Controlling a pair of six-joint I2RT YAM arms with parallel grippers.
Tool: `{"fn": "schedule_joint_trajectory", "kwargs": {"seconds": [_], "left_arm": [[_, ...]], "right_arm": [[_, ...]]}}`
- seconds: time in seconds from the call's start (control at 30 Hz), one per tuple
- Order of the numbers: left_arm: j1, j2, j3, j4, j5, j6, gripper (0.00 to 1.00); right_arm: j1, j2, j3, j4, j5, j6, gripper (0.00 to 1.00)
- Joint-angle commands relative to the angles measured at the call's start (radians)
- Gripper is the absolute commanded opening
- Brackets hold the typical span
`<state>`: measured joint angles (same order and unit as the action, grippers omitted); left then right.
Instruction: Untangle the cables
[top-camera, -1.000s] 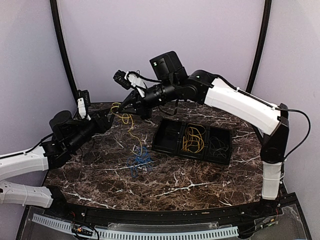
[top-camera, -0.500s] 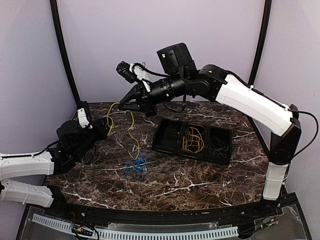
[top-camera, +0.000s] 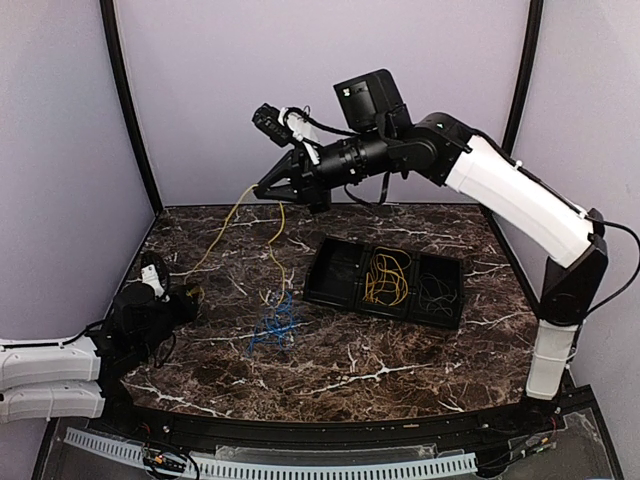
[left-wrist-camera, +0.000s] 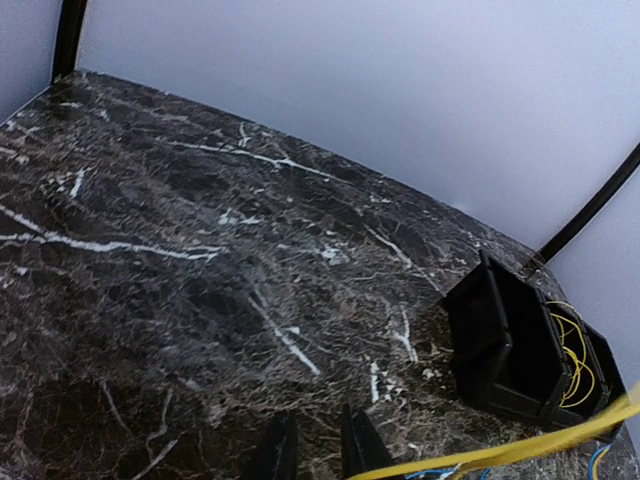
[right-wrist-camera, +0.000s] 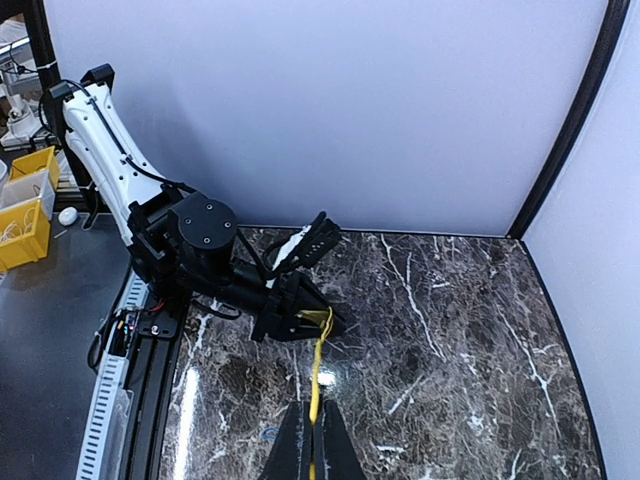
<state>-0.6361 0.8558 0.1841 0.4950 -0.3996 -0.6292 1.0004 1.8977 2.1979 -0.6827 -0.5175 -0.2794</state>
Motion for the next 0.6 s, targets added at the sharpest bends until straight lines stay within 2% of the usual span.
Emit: {"fn": "schedule_joint_trajectory", "kwargs": {"seconds": [0.0,0.23,0.3,0.37,0.47,0.5,0.53,0.57], "left_arm": [[0.055,-0.004,-0.093,-0.066,-0.003,-0.101,0.17],[0.085,0.075,-0.087,-0.066,0.021,-0.103,0.18],[0.085,0.092,-0.09,-0.023,0.073,-0.083,0.2],[0.085,0.096,-0.114,0.094,0.19,-0.032,0.25],[0.07,0.095,-0.187,0.461,0.387,0.045,0.37],[0.046,0.099,-0.209,0.513,0.468,0.085,0.43],[0.03,0.101,-0.194,0.547,0.491,0.105,0.46],[-0.002,0.11,-0.172,0.545,0.528,0.149,0.47]], "right_arm": [[-0.055,-0.112,0.047,0.027,0.017,-0.034,0.0],[-0.073,-0.127,0.105,0.019,0.003,-0.041,0.0],[-0.072,-0.122,0.123,0.015,-0.004,-0.042,0.0],[-0.072,-0.118,0.12,0.02,-0.006,-0.041,0.0],[-0.072,-0.11,0.102,0.029,-0.004,-0.036,0.0],[-0.072,-0.107,0.1,0.031,-0.003,-0.035,0.0],[-0.072,-0.104,0.099,0.033,0.003,-0.035,0.0],[-0.073,-0.1,0.099,0.036,0.008,-0.034,0.0]]}}
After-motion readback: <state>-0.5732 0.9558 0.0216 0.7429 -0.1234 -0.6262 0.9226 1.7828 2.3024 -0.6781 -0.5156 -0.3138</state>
